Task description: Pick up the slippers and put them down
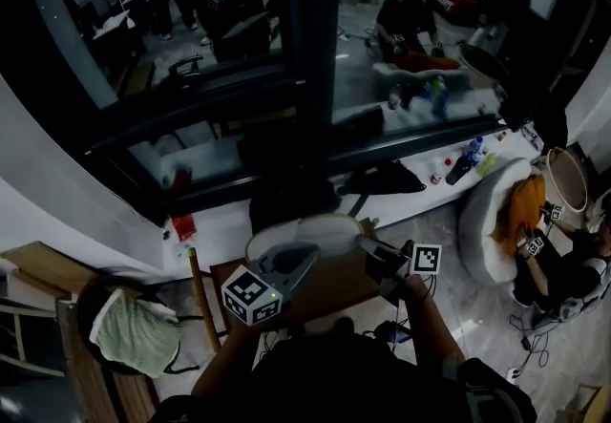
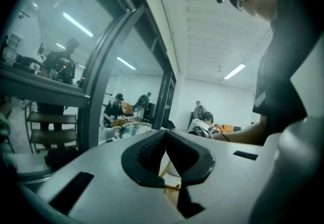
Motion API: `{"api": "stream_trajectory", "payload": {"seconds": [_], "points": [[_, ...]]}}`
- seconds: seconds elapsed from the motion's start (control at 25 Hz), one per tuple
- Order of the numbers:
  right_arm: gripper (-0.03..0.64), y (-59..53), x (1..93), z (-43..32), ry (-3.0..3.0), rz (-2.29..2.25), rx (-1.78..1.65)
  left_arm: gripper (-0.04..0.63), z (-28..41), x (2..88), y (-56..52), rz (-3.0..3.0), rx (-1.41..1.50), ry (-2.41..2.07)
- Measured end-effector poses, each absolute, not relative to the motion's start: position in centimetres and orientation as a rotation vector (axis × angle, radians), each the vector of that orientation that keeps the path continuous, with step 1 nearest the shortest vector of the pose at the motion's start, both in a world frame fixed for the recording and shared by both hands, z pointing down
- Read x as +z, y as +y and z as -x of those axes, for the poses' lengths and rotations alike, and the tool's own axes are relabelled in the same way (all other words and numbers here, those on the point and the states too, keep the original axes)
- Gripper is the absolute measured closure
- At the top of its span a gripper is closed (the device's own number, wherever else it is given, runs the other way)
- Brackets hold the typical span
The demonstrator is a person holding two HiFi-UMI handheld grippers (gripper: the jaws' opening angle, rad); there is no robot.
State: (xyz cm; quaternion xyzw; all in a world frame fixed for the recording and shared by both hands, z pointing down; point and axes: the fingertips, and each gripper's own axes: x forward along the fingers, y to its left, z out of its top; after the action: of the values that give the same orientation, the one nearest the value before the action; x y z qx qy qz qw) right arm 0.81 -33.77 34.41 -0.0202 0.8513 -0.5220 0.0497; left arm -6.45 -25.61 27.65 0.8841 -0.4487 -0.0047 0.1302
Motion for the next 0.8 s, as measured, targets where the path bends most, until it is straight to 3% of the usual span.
{"api": "stream_trajectory", "payload": {"seconds": [0.8], "points": [[0.580,-33.7,34.0,-0.8,2.584,0.062,-1.567,0.583,8.4,27.8,-24.4,-2.531,-0.010,-1.367]]}}
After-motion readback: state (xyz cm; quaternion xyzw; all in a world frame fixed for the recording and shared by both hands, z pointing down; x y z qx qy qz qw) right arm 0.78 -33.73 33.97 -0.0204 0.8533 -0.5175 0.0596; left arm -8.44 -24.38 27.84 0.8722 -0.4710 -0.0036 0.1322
